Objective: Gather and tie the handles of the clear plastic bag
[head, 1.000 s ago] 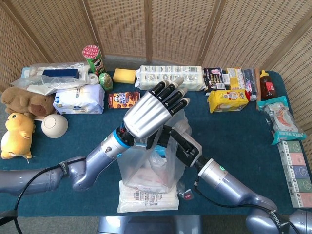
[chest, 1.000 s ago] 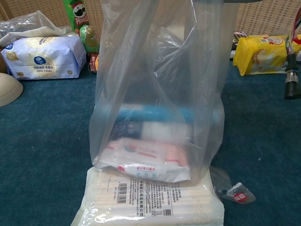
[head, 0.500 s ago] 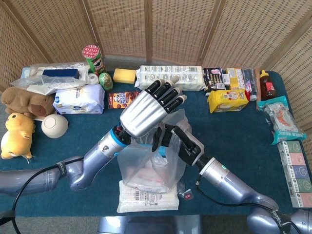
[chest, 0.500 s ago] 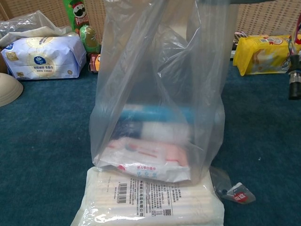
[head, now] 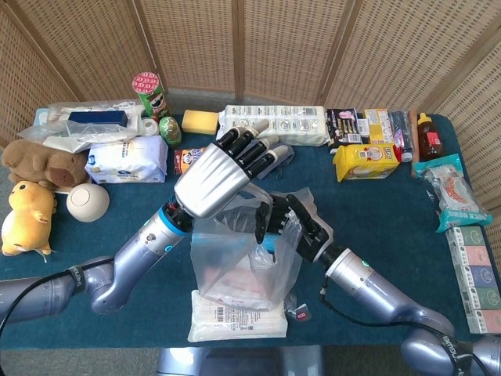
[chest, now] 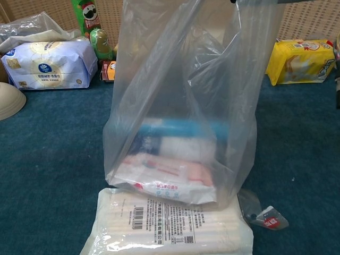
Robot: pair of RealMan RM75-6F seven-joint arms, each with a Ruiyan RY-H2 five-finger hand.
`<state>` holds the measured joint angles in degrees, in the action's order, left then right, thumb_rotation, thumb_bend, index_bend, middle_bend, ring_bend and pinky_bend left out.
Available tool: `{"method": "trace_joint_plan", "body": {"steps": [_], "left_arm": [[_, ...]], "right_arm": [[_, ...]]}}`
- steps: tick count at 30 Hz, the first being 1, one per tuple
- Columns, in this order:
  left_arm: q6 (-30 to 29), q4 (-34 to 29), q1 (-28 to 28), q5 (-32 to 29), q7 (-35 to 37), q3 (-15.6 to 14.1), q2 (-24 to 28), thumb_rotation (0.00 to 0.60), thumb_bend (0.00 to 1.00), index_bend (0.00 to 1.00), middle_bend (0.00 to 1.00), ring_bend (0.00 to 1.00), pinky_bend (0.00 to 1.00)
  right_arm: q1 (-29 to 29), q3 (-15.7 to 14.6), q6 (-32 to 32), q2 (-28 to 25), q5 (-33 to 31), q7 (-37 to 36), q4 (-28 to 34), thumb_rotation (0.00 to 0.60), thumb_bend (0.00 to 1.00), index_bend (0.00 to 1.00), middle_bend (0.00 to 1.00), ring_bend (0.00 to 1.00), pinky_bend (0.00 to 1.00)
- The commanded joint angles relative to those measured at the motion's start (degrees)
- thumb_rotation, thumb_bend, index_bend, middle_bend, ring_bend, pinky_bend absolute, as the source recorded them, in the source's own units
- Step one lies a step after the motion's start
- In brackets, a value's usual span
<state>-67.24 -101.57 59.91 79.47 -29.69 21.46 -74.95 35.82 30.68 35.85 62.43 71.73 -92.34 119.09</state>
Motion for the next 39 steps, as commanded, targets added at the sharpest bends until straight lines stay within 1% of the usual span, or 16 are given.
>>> {"method": "trace_joint_plan", "body": {"steps": [1, 5, 8, 13, 14, 15, 16, 17, 20, 22, 25, 27, 32, 36, 39], "left_arm": [[1.1, -1.5, -0.7, -1.5, 1.1, -0.3, 1.0, 0.6, 0.09, 0.13, 0.23, 0.1, 0.28], [2.9, -3.8, -1.2, -4.1, 2.9, -0.3, 2.5, 0.6, 0.09, 0.09, 0.22, 0.09, 0.28], [3.4, -4.7, -1.6, -4.3, 3.5, -0.6, 3.6, 0.6, 0.08, 0.08, 0.22, 0.09, 0.28], [0.1, -8.0, -5.3, -1.1, 5.6, -2.2, 6.8, 0.6, 0.08, 0.07, 0.22, 0.08, 0.28], [-0.9, -8.5, -6.2, -0.2, 5.6, -2.7, 7.5, 0.6, 0.08, 0.07, 0.22, 0.08, 0.28], [-2.0, -8.9, -7.2, 0.7, 5.6, -3.2, 8.1, 0.6, 0.08, 0.07, 0.22, 0.08, 0.28], [-4.0, -9.3, -9.0, 1.6, 5.4, -4.0, 9.1, 0.6, 0.08, 0.07, 0.21, 0.08, 0.28], [-6.5, -10.3, -11.6, 3.6, 5.7, -5.4, 10.4, 0.6, 0.08, 0.07, 0.21, 0.08, 0.28], [-10.2, -10.9, -15.9, 6.6, 7.1, -8.0, 12.8, 0.6, 0.08, 0.06, 0.21, 0.08, 0.28], [-12.1, -11.0, -18.4, 8.1, 7.7, -9.4, 14.0, 0.6, 0.08, 0.06, 0.22, 0.08, 0.28], [-14.9, -10.9, -22.2, 10.1, 8.4, -11.9, 15.5, 0.6, 0.08, 0.06, 0.22, 0.08, 0.28], [-16.5, -10.9, -24.6, 11.2, 8.7, -13.5, 16.2, 0.6, 0.08, 0.06, 0.21, 0.08, 0.28], [-20.5, -10.4, -31.4, 14.2, 8.8, -18.6, 16.9, 0.6, 0.08, 0.06, 0.22, 0.07, 0.28], [-23.7, -9.1, -36.0, 16.4, 9.0, -21.8, 16.0, 0.6, 0.08, 0.06, 0.21, 0.07, 0.28], [-26.5, -7.0, -40.9, 18.4, 9.9, -25.5, 14.5, 0.6, 0.08, 0.06, 0.21, 0.07, 0.28]], "right_arm": [[-0.1, 0.1, -0.2, -0.1, 0.0, -0.3, -0.2, 0.257, 0.1, 0.56, 0.63, 0.61, 0.57], [-0.1, 0.3, -0.4, -0.2, -0.3, -0.4, -0.6, 0.259, 0.1, 0.56, 0.63, 0.61, 0.57], [0.0, 0.5, -0.5, -0.2, -0.8, -0.5, -0.8, 0.256, 0.1, 0.56, 0.63, 0.61, 0.57], [-0.1, 1.5, -1.0, -0.9, -2.0, -1.3, -1.2, 0.26, 0.1, 0.56, 0.63, 0.61, 0.59], [-0.3, 1.7, -1.2, -1.0, -2.1, -1.6, -1.1, 0.269, 0.1, 0.56, 0.64, 0.61, 0.59], [-0.4, 1.9, -1.3, -1.2, -2.2, -2.1, -1.0, 0.29, 0.1, 0.56, 0.64, 0.62, 0.59], [-0.7, 2.2, -1.5, -1.5, -2.6, -3.1, -0.7, 0.319, 0.1, 0.57, 0.64, 0.62, 0.6], [-1.1, 2.8, -2.0, -2.1, -2.9, -4.1, -0.4, 0.34, 0.1, 0.57, 0.64, 0.62, 0.61], [-1.7, 3.9, -2.9, -3.3, -2.9, -5.6, 0.2, 0.407, 0.12, 0.57, 0.65, 0.65, 0.64], [-2.0, 4.5, -3.2, -4.0, -3.0, -6.1, 0.6, 0.478, 0.13, 0.58, 0.65, 0.66, 0.66], [-2.6, 5.6, -3.4, -5.1, -3.4, -6.7, 1.6, 0.563, 0.16, 0.6, 0.67, 0.68, 0.68], [-2.9, 6.4, -3.4, -5.9, -4.4, -6.8, 2.2, 0.593, 0.18, 0.61, 0.68, 0.7, 0.7], [-3.2, 8.8, -2.9, -8.3, -8.4, -6.0, 4.1, 0.6, 0.21, 0.66, 0.73, 0.77, 0.78], [-3.5, 10.9, -2.5, -10.3, -11.3, -5.3, 5.7, 0.6, 0.22, 0.68, 0.75, 0.8, 0.82], [-4.1, 14.1, -1.5, -13.3, -14.2, -4.1, 7.7, 0.6, 0.23, 0.69, 0.76, 0.81, 0.83]]}}
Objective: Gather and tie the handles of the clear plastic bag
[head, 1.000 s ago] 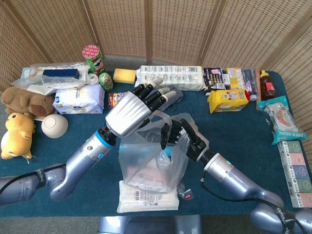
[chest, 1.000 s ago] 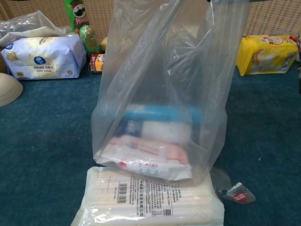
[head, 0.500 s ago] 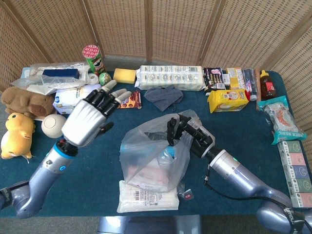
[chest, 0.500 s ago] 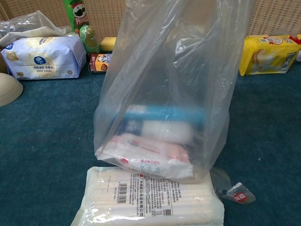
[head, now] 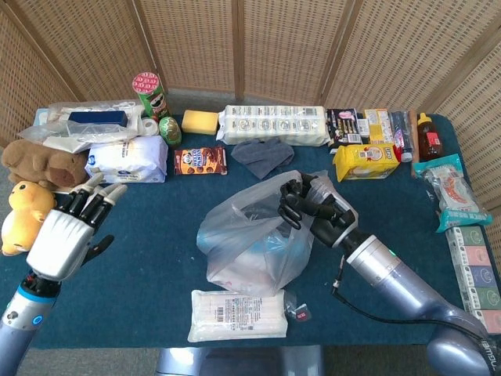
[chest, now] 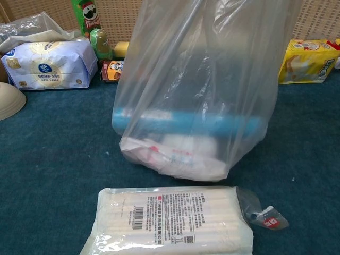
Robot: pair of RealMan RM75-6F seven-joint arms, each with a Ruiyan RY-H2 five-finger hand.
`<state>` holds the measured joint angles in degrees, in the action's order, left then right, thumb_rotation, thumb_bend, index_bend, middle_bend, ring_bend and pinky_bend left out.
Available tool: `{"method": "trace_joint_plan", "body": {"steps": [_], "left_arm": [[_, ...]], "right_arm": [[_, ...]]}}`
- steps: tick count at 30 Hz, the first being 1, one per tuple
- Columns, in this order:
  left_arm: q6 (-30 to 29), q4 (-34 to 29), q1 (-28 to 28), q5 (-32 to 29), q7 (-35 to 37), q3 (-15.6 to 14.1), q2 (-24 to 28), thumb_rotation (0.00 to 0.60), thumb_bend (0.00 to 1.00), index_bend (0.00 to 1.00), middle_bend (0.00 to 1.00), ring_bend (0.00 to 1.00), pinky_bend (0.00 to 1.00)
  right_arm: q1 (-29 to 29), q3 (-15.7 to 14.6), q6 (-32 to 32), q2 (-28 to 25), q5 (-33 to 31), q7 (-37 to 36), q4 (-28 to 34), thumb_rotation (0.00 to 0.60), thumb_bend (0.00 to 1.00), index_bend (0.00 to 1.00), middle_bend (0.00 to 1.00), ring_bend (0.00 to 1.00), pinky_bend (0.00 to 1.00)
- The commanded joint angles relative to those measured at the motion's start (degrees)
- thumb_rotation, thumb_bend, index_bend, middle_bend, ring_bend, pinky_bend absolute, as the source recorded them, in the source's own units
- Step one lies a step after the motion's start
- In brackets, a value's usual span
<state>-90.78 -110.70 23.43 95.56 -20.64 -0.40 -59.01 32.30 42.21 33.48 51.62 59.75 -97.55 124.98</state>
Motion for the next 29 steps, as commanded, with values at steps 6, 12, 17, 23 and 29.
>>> {"method": "trace_joint_plan", "body": {"steps": [6, 12, 17, 23, 29], "left_arm": [[-7.1, 5.6, -11.9, 3.7, 1.4, -7.8, -4.0, 0.6, 0.08, 0.06, 0.22, 0.07, 0.28], [-8.0, 8.8, -17.6, 1.7, 4.3, -10.5, -4.7, 0.6, 0.08, 0.06, 0.21, 0.07, 0.28], [-7.8, 10.6, -20.0, 0.3, 6.3, -10.4, -5.2, 0.6, 0.08, 0.06, 0.22, 0.07, 0.28], [-7.0, 11.5, -21.2, -0.1, 7.2, -9.9, -5.2, 0.6, 0.08, 0.06, 0.21, 0.07, 0.28], [-5.6, 11.8, -21.9, -0.2, 7.8, -9.0, -5.6, 0.6, 0.08, 0.06, 0.22, 0.07, 0.28]], "right_arm": [[-2.1, 9.0, 2.3, -7.8, -6.4, 1.1, 5.3, 0.6, 0.23, 0.71, 0.77, 0.83, 0.85], [-3.7, 16.0, 3.5, -11.4, -10.1, -0.4, 6.7, 0.6, 0.23, 0.71, 0.78, 0.83, 0.85], [-4.0, 20.0, 3.7, -13.0, -12.7, -0.6, 6.6, 0.6, 0.23, 0.71, 0.78, 0.83, 0.85], [-3.1, 21.4, 3.7, -13.2, -15.9, 0.4, 5.5, 0.6, 0.23, 0.71, 0.78, 0.83, 0.85], [-2.4, 21.0, 3.5, -12.6, -18.4, 3.1, 5.1, 0.6, 0.23, 0.71, 0.78, 0.83, 0.85]]}}
